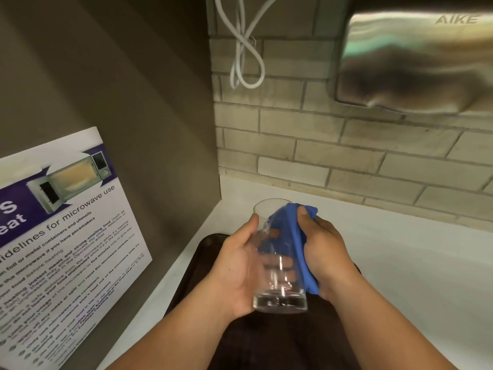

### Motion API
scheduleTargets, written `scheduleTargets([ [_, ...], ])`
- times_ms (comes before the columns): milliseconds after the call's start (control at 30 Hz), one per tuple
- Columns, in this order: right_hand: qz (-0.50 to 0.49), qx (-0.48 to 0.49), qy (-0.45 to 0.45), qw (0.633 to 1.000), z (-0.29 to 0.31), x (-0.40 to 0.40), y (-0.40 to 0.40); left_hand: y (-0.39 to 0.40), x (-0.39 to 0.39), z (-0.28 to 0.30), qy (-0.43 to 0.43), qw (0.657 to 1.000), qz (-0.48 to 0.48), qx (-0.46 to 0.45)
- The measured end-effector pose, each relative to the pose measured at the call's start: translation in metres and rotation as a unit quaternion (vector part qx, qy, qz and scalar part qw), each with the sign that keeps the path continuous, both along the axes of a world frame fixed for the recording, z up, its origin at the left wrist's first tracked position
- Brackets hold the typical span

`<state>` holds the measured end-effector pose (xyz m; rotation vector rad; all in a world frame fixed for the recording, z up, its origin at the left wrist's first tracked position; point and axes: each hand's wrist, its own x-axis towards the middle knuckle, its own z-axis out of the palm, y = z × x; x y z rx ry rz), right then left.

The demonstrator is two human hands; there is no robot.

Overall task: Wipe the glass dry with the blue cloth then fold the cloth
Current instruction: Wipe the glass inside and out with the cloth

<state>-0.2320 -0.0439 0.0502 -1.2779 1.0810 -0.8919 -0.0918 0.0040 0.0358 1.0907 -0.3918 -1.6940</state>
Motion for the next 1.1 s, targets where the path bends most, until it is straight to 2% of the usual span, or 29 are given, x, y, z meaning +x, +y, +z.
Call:
scheduleTargets([
  [167,0.067,0.026,-0.014,0.997,-0.025,0.000,0.021,-0.012,0.001,0.004,0.003,0.997,0.071,0.018],
  [233,0.113,-0.045,0.063,0.991,-0.029,-0.002,0.031,-0.012,0.001,0.003,-0.024,0.997,0.073,0.026],
  [300,0.088,-0.125,0.134,0.979,-0.026,0.003,0.032,-0.008,-0.005,-0.002,-0.048,0.997,0.054,0.026],
  [367,0.021,-0.156,0.139,0.978,-0.017,0.011,0.023,-0.002,-0.013,-0.004,-0.047,0.998,0.033,0.012],
  [467,-0.057,-0.106,0.092,0.988,-0.003,0.016,0.004,-0.002,-0.015,0.001,-0.041,0.998,0.052,-0.020],
  [533,-0.055,-0.061,0.052,0.995,-0.003,0.012,0.002,-0.006,-0.011,0.007,-0.050,0.996,0.065,-0.024],
  [633,0.050,-0.058,0.032,0.997,-0.020,0.001,0.020,-0.008,-0.009,0.016,-0.083,0.993,0.087,-0.009],
  [700,0.129,-0.079,0.070,0.986,-0.026,0.001,0.035,-0.007,-0.011,0.014,-0.115,0.988,0.101,0.001],
  [733,0.134,-0.101,0.094,0.981,-0.029,0.002,0.038,-0.005,-0.012,0.011,-0.123,0.987,0.102,0.000],
  [833,0.043,-0.145,0.123,0.981,-0.020,0.012,0.030,0.001,-0.021,0.007,-0.106,0.991,0.085,0.001],
  [967,-0.089,-0.072,0.086,0.990,-0.005,0.015,-0.003,0.002,-0.027,0.011,-0.067,0.995,0.074,-0.005],
  [1033,-0.069,-0.033,0.062,0.995,-0.005,0.009,-0.003,-0.002,-0.022,0.015,-0.065,0.995,0.076,-0.010],
  [1100,0.015,-0.012,0.026,0.999,-0.017,0.002,0.011,-0.007,-0.015,0.019,-0.072,0.992,0.100,-0.011],
])
